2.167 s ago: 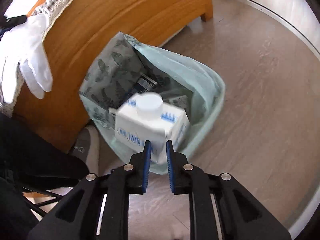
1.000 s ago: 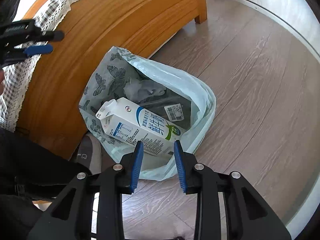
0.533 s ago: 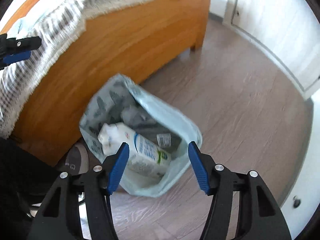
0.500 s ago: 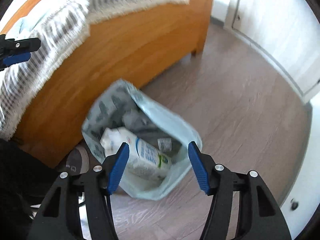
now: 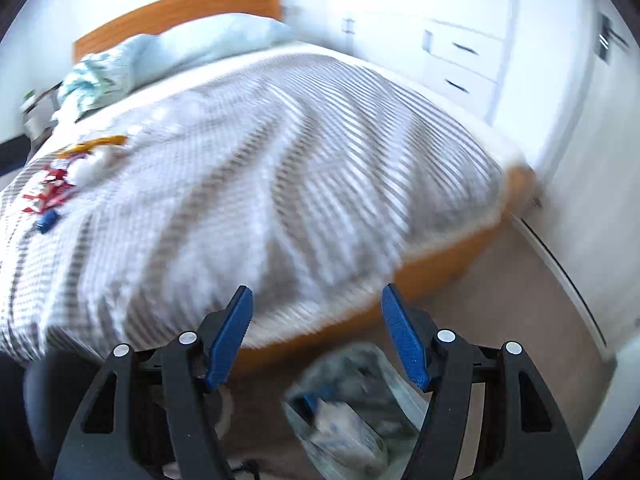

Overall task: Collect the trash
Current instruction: 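Move both tools back over the bed toward the remaining trash, then grasp the red-white snack bag with the left tool while the right tool reaches the clear container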

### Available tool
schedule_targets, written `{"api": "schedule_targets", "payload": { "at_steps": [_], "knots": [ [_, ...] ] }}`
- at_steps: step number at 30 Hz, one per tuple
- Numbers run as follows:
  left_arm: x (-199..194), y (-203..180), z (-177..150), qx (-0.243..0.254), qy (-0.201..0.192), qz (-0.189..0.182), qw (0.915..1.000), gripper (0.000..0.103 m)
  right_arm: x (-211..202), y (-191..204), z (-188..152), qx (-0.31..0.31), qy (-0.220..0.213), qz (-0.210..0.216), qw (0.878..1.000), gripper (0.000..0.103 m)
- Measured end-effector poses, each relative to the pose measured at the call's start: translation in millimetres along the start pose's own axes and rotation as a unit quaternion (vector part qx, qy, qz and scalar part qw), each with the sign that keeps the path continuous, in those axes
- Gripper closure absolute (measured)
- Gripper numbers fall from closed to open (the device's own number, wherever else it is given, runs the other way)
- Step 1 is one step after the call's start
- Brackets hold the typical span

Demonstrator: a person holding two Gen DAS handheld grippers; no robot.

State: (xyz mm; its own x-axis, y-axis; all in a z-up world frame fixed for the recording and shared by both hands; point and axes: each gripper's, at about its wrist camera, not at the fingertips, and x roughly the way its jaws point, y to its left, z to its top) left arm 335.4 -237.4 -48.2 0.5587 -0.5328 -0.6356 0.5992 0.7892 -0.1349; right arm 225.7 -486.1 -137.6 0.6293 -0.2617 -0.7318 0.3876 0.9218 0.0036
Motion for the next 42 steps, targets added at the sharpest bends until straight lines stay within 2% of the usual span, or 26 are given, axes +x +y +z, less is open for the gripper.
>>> {"api": "schedule_targets", "payload": {
  "at_steps": [3,5,8,12,14,16,18,20,22,23,25,27,28,30,31,34,36,39,40,42],
  "knots": [
    [-17.6,83.5,-0.2,-0.072,-0.022,0.031,0.9967,0.016,1.2,38.3,23.8,-0.035,-0.014,0.023,0.999,0.039],
    [-27.5,143.5,-1.4,-0.134,-0.032,0.053,0.9891,0.016,3.2,66.2,36.3,-0.062,-0.022,0.036,0.997,0.039],
    [-34.1,233.4,-7.8,-0.237,-0.039,0.092,0.9664,0.016,6.7,105.4,48.9,-0.104,-0.027,0.052,0.993,0.039],
    [-39.9,331.0,-25.9,-0.338,-0.066,0.13,0.9299,0.017,14.4,156.1,61.3,-0.172,-0.026,0.053,0.983,0.039],
    [-31.2,370.5,-34.3,-0.375,-0.066,0.121,0.9168,0.017,23.4,180.1,67.0,-0.207,-0.023,0.045,0.977,0.039],
    [-16.1,403.5,-44.8,-0.416,-0.044,0.127,0.8994,0.026,32.9,204.9,74.1,-0.243,-0.024,0.036,0.969,0.039],
    [3.3,426.0,-57.0,-0.458,-0.024,0.11,0.8818,0.03,44.0,229.2,83.4,-0.279,-0.025,0.026,0.959,0.039],
    [18.3,435.8,-67.3,-0.487,-0.04,0.045,0.8713,0.03,54.8,249.1,98.6,-0.309,-0.028,0.022,0.951,0.039],
    [31.6,439.8,-74.6,-0.511,-0.04,-0.013,0.8588,0.032,67.5,267.3,117.6,-0.33,-0.029,0.016,0.943,0.039],
    [35.4,440.0,-75.1,-0.513,-0.037,-0.027,0.8572,0.036,75.3,276.2,128.1,-0.338,-0.032,0.013,0.94,0.039],
    [36.4,436.8,-75.0,-0.503,-0.044,-0.042,0.862,0.061,95.9,295.8,146.2,-0.365,-0.034,0.012,0.93,0.039],
    [36.9,433.8,-76.5,-0.496,-0.041,-0.057,0.8657,0.071,121.4,312.6,158.4,-0.401,-0.026,0.018,0.916,0.039],
    [36.0,432.0,-76.5,-0.493,-0.04,-0.061,0.867,0.073,138.1,318.3,166.8,-0.405,-0.011,0.021,0.914,0.039],
    [29.3,426.7,-69.4,-0.481,-0.052,-0.061,0.8733,0.075,167.2,319.8,188.7,-0.375,0.019,0.015,0.927,0.039],
    [22.4,424.6,-66.1,-0.475,-0.063,-0.057,0.8761,0.077,178.5,315.2,201.0,-0.349,0.029,0.029,0.936,0.039],
    [-5.2,426.0,-61.3,-0.471,-0.111,-0.056,0.8733,0.08,208.7,284.4,239.6,-0.223,0.048,0.08,0.97,0.039],
    [-23.6,427.2,-58.7,-0.467,-0.136,-0.042,0.8729,0.081,227.3,265.2,256.0,-0.155,0.053,0.096,0.982,0.039],
    [-39.8,429.7,-57.1,-0.461,-0.161,-0.011,0.8728,0.083,255.4,242.9,268.9,-0.079,0.069,0.145,0.984,0.039],
    [-42.6,430.3,-58.2,-0.464,-0.166,-0.009,0.87,0.084,264.8,239.1,271.0,-0.052,0.082,0.171,0.981,0.039],
    [-43.8,431.5,-59.6,-0.471,-0.159,-0.005,0.8677,0.084,280.8,233.9,271.7,-0.014,0.106,0.191,0.976,0.039]
  ]
}}
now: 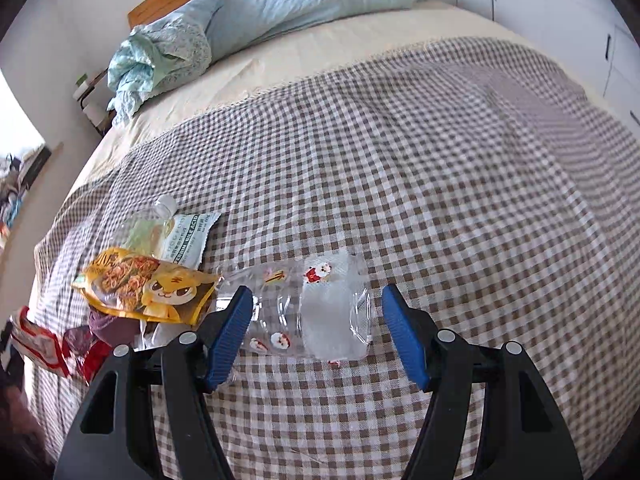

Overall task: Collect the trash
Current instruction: 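Grasp the red-white snack bag with the left tool while the right tool reaches the clear container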

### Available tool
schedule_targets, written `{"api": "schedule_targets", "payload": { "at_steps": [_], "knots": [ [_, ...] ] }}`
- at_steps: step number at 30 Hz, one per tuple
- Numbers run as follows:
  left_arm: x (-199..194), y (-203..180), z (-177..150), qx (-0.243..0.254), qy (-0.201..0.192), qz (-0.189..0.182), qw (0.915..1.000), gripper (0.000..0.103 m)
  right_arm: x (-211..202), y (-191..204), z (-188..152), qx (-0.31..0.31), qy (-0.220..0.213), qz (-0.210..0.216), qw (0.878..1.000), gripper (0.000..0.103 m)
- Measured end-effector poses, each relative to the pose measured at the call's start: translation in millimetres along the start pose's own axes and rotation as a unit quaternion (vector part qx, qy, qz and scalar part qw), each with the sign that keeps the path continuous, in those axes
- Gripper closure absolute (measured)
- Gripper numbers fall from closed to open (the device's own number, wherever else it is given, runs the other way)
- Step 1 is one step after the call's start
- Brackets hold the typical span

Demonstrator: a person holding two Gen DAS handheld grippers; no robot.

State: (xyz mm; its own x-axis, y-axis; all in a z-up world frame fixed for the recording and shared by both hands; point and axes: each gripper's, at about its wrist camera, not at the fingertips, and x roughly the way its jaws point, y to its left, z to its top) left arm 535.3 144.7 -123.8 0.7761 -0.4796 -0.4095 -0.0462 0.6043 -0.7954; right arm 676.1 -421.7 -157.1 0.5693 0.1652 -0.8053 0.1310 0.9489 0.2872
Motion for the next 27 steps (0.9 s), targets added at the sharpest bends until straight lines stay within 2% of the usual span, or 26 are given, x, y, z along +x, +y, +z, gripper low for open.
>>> {"api": "schedule_targets", "payload": {
  "at_steps": [2,3,4,7,8,10,11,16,18,21,27],
  "knots": [
    [1.6,1.1,1.5,0.003,0.003,0.022,0.9998,0.085,5.9,-3.3,1.7,0.017,0.006,0.026,1.0,0.039],
    [3.8,1.8,3.9,0.004,0.004,0.032,0.9995,0.085,7.1,-2.6,2.4,0.022,0.004,0.032,0.999,0.057],
    [2.7,0.6,4.8,0.004,0.004,0.038,0.9993,0.086,3.9,-2.7,1.5,0.029,0.001,0.05,0.998,0.07],
    [-10.1,-15.2,7.1,0.027,-0.014,0.036,0.9989,0.086,-18.8,1.9,-3.9,0.042,-0.002,0.099,0.994,0.093],
    [-16.5,-26.6,7.1,0.047,-0.022,0.039,0.9979,0.086,-33.5,9.0,-7.9,0.026,-0.008,0.095,0.995,0.1],
    [-31.4,-53.4,3.0,0.084,-0.035,0.043,0.9949,0.087,-62.5,21.6,-17.7,0.0,-0.021,0.078,0.997,0.1],
    [-38.5,-66.9,-0.7,0.098,-0.039,0.04,0.9937,0.087,-78.8,26.0,-24.5,-0.012,-0.022,0.084,0.996,0.101],
    [-65.8,-127.9,-30.5,0.14,-0.047,0.03,0.9886,0.087,-157.7,31.7,-75.0,-0.083,-0.046,0.008,0.995,0.101],
    [-71.4,-147.9,-48.8,0.15,-0.027,0.024,0.988,0.087,-185.3,23.3,-103.4,-0.097,-0.055,-0.015,0.994,0.1],
    [-75.7,-175.9,-83.6,0.175,0.003,0.023,0.9844,0.087,-214.6,-1.2,-142.0,-0.092,-0.066,-0.018,0.993,0.1],
    [-79.0,-229.8,-156.7,0.24,0.048,0.028,0.9691,0.087,-259.3,-47.1,-219.0,-0.075,-0.079,-0.048,0.993,0.1]
  ]
}}
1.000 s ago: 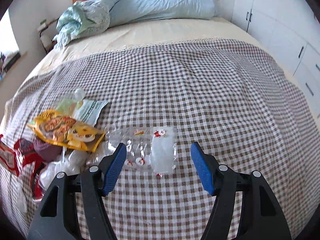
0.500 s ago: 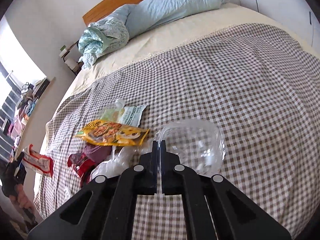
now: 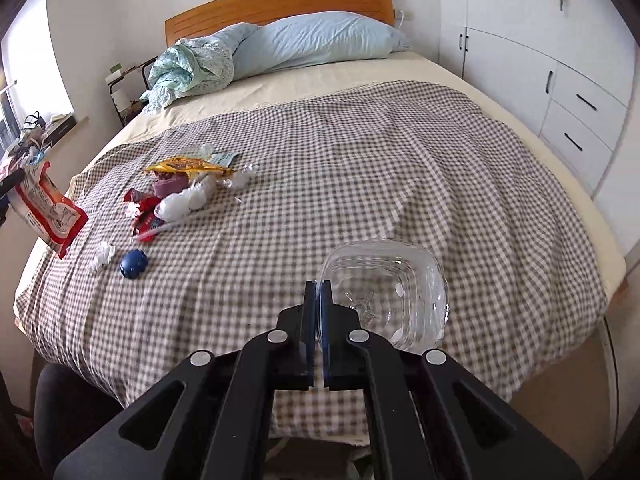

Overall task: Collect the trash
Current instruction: 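Grasp the red-white snack bag with the left tool while the right tool reaches the clear container, then carry the snack bag to the floor trash bag and open the left tool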

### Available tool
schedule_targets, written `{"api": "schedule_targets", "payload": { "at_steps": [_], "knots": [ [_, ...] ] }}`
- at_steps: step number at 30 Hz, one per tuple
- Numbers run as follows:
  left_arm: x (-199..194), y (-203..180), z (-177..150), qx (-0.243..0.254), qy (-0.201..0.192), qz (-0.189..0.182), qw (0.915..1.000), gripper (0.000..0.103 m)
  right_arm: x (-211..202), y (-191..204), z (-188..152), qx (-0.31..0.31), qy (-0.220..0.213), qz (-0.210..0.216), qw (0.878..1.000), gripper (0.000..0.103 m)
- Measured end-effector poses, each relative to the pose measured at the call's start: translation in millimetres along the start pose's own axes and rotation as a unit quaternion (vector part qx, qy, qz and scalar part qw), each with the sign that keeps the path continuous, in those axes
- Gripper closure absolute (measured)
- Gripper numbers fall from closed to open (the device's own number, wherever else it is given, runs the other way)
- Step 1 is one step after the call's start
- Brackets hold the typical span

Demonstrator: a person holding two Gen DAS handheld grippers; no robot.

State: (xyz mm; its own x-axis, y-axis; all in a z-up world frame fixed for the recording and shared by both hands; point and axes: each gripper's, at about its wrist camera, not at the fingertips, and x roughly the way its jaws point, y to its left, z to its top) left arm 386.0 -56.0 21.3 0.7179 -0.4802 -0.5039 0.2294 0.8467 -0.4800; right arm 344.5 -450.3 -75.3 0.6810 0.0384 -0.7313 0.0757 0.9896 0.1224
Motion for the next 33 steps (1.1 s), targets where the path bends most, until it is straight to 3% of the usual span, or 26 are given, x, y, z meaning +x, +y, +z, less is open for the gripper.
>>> {"api": "schedule_targets", "payload": {
  "at_steps": [4,12,14,17,22,25,29,31,33],
  "knots": [
    [9.3,-54.3,-34.0,0.049,0.035,-0.011,0.9981,0.087,-25.8,-23.6,-49.4,0.009,-0.005,-0.023,1.0,0.1],
    [38.9,-140.3,-106.8,0.116,0.111,-0.045,0.986,0.087,-59.1,-70.6,-135.3,0.042,0.005,-0.031,0.999,0.1],
    [42.6,-161.3,-128.2,0.13,0.127,-0.053,0.982,0.087,-66.3,-80.7,-165.8,0.035,0.017,-0.033,0.999,0.1],
    [54.8,-188.7,-162.9,0.146,0.17,-0.071,0.972,0.087,-63.9,-107.6,-218.6,0.07,0.058,-0.027,0.995,0.1],
    [81.9,-230.0,-222.3,0.196,0.236,-0.077,0.9487,0.087,-17.3,-138.7,-319.8,0.114,0.152,-0.041,0.981,0.1],
    [91.5,-248.6,-251.4,0.216,0.264,-0.082,0.9363,0.087,23.3,-153.3,-362.4,0.14,0.197,-0.048,0.969,0.1],
    [98.3,-267.6,-275.6,0.242,0.284,-0.084,0.9238,0.087,71.8,-174.5,-394.9,0.173,0.235,-0.054,0.955,0.1],
    [102.4,-273.0,-282.9,0.249,0.292,-0.086,0.9193,0.087,90.6,-182.0,-406.8,0.175,0.253,-0.078,0.948,0.1],
    [105.2,-278.0,-289.4,0.255,0.298,-0.087,0.9155,0.087,107.2,-188.0,-415.2,0.194,0.278,-0.074,0.938,0.088]
  ]
}}
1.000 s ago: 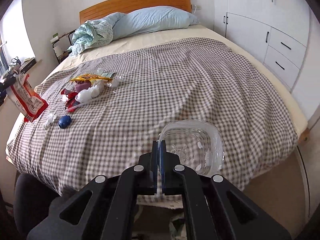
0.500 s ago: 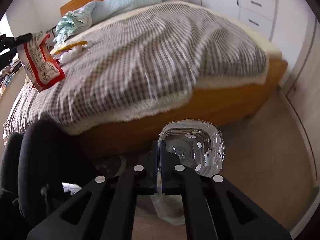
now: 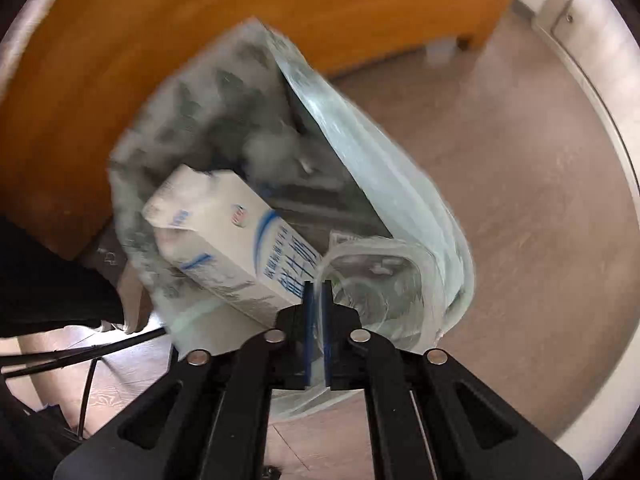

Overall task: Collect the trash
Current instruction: 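Carry the snack bag to the floor trash bag and open the left tool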

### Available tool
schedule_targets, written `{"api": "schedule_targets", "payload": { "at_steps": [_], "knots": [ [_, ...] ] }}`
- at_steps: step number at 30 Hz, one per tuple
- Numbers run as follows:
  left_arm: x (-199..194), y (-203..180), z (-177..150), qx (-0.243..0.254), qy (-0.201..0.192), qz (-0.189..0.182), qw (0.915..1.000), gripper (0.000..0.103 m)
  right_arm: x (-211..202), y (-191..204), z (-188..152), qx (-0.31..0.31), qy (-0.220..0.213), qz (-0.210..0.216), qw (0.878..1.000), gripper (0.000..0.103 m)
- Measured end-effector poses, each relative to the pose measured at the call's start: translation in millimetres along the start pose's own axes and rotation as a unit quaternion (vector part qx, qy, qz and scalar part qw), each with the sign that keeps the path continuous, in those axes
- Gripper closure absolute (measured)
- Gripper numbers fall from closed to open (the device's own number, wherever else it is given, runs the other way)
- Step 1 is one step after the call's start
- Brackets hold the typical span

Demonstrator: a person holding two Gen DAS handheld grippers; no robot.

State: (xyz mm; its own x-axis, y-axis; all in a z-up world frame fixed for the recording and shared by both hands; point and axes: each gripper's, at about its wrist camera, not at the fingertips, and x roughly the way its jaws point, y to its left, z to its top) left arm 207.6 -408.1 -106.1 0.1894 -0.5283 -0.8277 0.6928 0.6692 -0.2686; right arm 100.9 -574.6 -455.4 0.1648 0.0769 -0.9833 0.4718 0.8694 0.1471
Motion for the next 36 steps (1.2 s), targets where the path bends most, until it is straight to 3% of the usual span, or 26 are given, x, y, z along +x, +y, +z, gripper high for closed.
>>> {"api": "schedule_targets", "payload": {
  "at_steps": [2,4,8,12,17,21,23,24,25,36],
  "knots": [
    [9.0,-5.5,2.2,0.006,0.01,-0.001,0.9999,0.087,3.3,-7.1,0.5,0.02,0.002,0.03,0.999,0.055],
    [20.9,-9.6,3.7,0.011,0.023,-0.007,0.9996,0.087,-9.3,-11.9,-2.1,0.031,-0.023,0.041,0.998,0.052],
    [56.0,-16.7,3.7,-0.007,0.062,-0.029,0.9976,0.087,-40.4,-26.7,-12.4,0.062,-0.06,0.053,0.995,0.052],
    [105.7,-23.4,-4.0,-0.04,0.129,-0.053,0.9895,0.086,-71.1,-39.8,-26.0,0.094,-0.091,0.067,0.989,0.052],
    [164.6,-39.7,-16.6,-0.043,0.198,-0.016,0.9791,0.086,-93.6,-42.7,-32.0,0.106,-0.113,0.073,0.985,0.051],
    [201.5,-50.5,-22.5,-0.054,0.22,0.002,0.974,0.08,-101.1,-43.8,-37.7,0.115,-0.121,0.079,0.983,0.051],
    [219.8,-50.4,-26.7,-0.069,0.248,0.01,0.9663,0.073,-101.0,-42.0,-40.2,0.118,-0.122,0.083,0.982,0.051],
    [226.7,-50.7,-29.3,-0.071,0.263,0.02,0.962,0.062,-99.8,-41.6,-41.1,0.12,-0.12,0.087,0.982,0.051],
    [230.8,-50.1,-31.0,-0.074,0.269,0.028,0.96,0.061,-98.7,-41.6,-42.2,0.122,-0.119,0.091,0.981,0.051],
    [201.9,-50.2,-26.0,-0.025,0.224,0.046,0.9731,0.054,-85.7,-37.6,-45.6,0.121,-0.1,0.096,0.983,0.051]
  ]
}}
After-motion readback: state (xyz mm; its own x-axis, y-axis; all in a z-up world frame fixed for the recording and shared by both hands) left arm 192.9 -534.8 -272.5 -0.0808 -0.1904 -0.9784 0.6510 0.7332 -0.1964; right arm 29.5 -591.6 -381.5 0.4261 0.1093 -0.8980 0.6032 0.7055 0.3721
